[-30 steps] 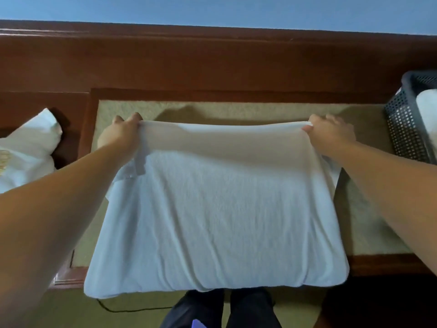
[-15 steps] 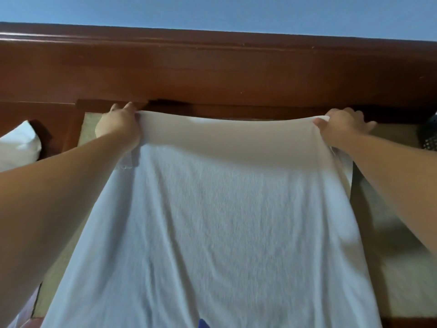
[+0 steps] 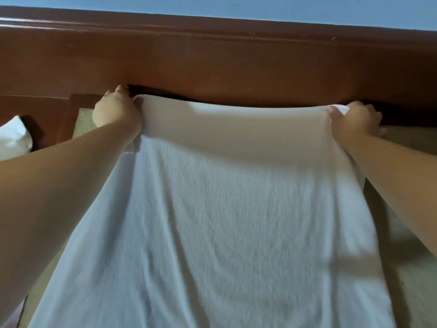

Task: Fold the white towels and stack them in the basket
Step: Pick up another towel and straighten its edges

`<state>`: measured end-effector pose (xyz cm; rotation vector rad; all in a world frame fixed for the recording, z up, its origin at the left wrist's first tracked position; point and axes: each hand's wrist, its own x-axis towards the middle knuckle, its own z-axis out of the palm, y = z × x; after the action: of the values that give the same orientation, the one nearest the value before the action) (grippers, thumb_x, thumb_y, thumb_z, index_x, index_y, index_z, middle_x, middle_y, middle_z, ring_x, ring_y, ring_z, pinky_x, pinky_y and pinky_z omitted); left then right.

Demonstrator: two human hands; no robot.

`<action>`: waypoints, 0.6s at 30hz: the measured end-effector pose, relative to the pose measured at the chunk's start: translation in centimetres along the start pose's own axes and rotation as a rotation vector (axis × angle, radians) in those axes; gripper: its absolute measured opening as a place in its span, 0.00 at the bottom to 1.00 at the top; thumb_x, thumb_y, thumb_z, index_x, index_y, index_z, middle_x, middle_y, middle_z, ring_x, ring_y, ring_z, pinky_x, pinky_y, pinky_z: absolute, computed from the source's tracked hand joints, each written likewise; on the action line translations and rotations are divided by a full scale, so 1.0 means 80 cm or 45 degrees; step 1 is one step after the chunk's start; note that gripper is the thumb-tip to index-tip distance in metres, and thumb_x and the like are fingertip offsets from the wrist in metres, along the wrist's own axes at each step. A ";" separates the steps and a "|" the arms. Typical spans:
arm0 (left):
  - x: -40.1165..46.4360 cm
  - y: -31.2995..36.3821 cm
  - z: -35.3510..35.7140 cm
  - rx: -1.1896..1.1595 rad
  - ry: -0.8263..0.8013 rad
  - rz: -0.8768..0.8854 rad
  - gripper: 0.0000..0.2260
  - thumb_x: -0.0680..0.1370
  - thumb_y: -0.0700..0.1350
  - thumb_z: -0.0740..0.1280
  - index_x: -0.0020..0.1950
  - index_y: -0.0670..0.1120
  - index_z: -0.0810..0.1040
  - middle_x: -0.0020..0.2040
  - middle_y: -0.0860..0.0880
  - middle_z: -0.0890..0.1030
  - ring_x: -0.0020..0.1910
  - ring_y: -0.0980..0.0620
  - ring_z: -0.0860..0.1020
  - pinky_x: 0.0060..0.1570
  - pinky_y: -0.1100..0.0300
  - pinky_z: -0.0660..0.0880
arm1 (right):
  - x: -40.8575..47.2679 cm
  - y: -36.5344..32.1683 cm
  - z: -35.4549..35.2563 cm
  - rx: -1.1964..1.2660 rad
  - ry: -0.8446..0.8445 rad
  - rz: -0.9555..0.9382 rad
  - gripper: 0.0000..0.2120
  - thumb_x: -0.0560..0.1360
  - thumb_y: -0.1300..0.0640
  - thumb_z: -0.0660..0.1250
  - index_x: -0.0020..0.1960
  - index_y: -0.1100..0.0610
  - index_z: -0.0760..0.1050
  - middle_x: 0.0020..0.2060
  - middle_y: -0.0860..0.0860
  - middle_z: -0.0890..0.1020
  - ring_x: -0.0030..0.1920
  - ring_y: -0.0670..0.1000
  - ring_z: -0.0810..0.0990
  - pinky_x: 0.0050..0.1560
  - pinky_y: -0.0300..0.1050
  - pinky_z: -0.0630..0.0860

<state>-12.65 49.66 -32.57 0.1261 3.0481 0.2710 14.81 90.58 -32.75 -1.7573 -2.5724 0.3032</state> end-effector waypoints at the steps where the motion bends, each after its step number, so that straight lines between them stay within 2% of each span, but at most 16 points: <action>1: 0.000 0.001 -0.001 -0.007 0.000 -0.015 0.21 0.83 0.59 0.62 0.69 0.46 0.75 0.65 0.37 0.77 0.62 0.31 0.77 0.57 0.40 0.75 | -0.001 0.002 0.001 0.035 0.033 0.051 0.30 0.79 0.33 0.63 0.67 0.57 0.74 0.68 0.60 0.74 0.72 0.64 0.67 0.69 0.70 0.61; 4: -0.002 -0.004 -0.014 -0.030 -0.053 -0.062 0.26 0.81 0.64 0.65 0.68 0.45 0.73 0.67 0.37 0.73 0.61 0.31 0.77 0.53 0.41 0.75 | -0.012 0.001 -0.010 0.123 0.116 0.270 0.40 0.68 0.29 0.73 0.69 0.54 0.69 0.71 0.57 0.72 0.73 0.62 0.67 0.69 0.68 0.63; 6: -0.001 -0.012 -0.026 -0.054 -0.111 -0.026 0.27 0.78 0.64 0.68 0.68 0.46 0.72 0.67 0.38 0.73 0.60 0.33 0.78 0.49 0.44 0.74 | -0.030 -0.009 -0.021 0.095 0.256 0.269 0.40 0.65 0.36 0.78 0.69 0.52 0.68 0.70 0.58 0.71 0.71 0.62 0.69 0.67 0.66 0.64; 8: -0.001 -0.024 -0.037 -0.066 -0.166 0.027 0.26 0.75 0.60 0.70 0.67 0.46 0.71 0.62 0.39 0.77 0.59 0.35 0.78 0.49 0.47 0.74 | -0.063 -0.022 -0.024 0.088 0.404 0.009 0.31 0.67 0.48 0.76 0.67 0.51 0.69 0.67 0.58 0.72 0.68 0.63 0.70 0.65 0.63 0.66; 9: -0.001 -0.033 -0.041 -0.053 -0.204 0.038 0.27 0.74 0.57 0.71 0.66 0.45 0.70 0.59 0.39 0.78 0.58 0.36 0.78 0.48 0.48 0.75 | -0.085 -0.030 -0.022 0.120 0.388 -0.189 0.27 0.69 0.50 0.74 0.65 0.51 0.70 0.66 0.58 0.72 0.67 0.63 0.70 0.65 0.61 0.66; 11: -0.005 -0.047 -0.054 -0.032 -0.284 0.018 0.27 0.73 0.55 0.72 0.65 0.43 0.69 0.53 0.40 0.79 0.53 0.37 0.78 0.46 0.47 0.79 | -0.133 -0.051 -0.010 0.205 0.156 -0.535 0.20 0.73 0.50 0.70 0.64 0.52 0.73 0.64 0.57 0.72 0.66 0.62 0.70 0.65 0.59 0.69; 12: -0.005 -0.053 -0.061 -0.034 -0.316 0.004 0.26 0.73 0.55 0.72 0.64 0.42 0.70 0.50 0.41 0.79 0.50 0.38 0.79 0.44 0.47 0.80 | -0.154 -0.062 -0.002 0.198 -0.006 -0.622 0.20 0.76 0.48 0.68 0.66 0.51 0.73 0.65 0.57 0.71 0.67 0.62 0.69 0.67 0.60 0.70; 13: -0.003 -0.060 -0.068 -0.035 -0.340 0.003 0.22 0.74 0.53 0.71 0.61 0.42 0.74 0.46 0.42 0.80 0.47 0.39 0.79 0.42 0.49 0.79 | -0.168 -0.073 0.006 0.144 -0.166 -0.643 0.24 0.77 0.43 0.67 0.71 0.48 0.71 0.70 0.56 0.69 0.71 0.62 0.66 0.70 0.61 0.69; 15: 0.006 -0.077 -0.085 -0.060 -0.402 -0.027 0.12 0.73 0.47 0.69 0.53 0.43 0.80 0.43 0.42 0.81 0.41 0.42 0.79 0.37 0.55 0.76 | -0.184 -0.091 0.023 -0.037 -0.424 -0.565 0.36 0.78 0.30 0.61 0.81 0.41 0.58 0.82 0.55 0.56 0.81 0.63 0.53 0.78 0.65 0.56; 16: 0.011 -0.085 -0.089 -0.093 -0.426 -0.062 0.11 0.72 0.45 0.69 0.52 0.43 0.82 0.44 0.42 0.82 0.41 0.43 0.79 0.36 0.56 0.76 | -0.188 -0.096 0.031 -0.099 -0.484 -0.534 0.40 0.76 0.25 0.57 0.83 0.39 0.51 0.84 0.54 0.48 0.83 0.64 0.46 0.79 0.67 0.50; 18: 0.020 -0.098 -0.091 -0.194 -0.396 -0.101 0.13 0.73 0.45 0.71 0.55 0.43 0.83 0.45 0.44 0.82 0.42 0.43 0.79 0.38 0.53 0.78 | -0.192 -0.098 0.041 -0.147 -0.499 -0.528 0.44 0.75 0.21 0.52 0.83 0.38 0.44 0.84 0.53 0.42 0.83 0.65 0.41 0.79 0.71 0.45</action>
<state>-15.44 40.82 -26.93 0.0330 2.7058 0.4317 12.92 73.12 -33.12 -1.2377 -3.2008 0.5403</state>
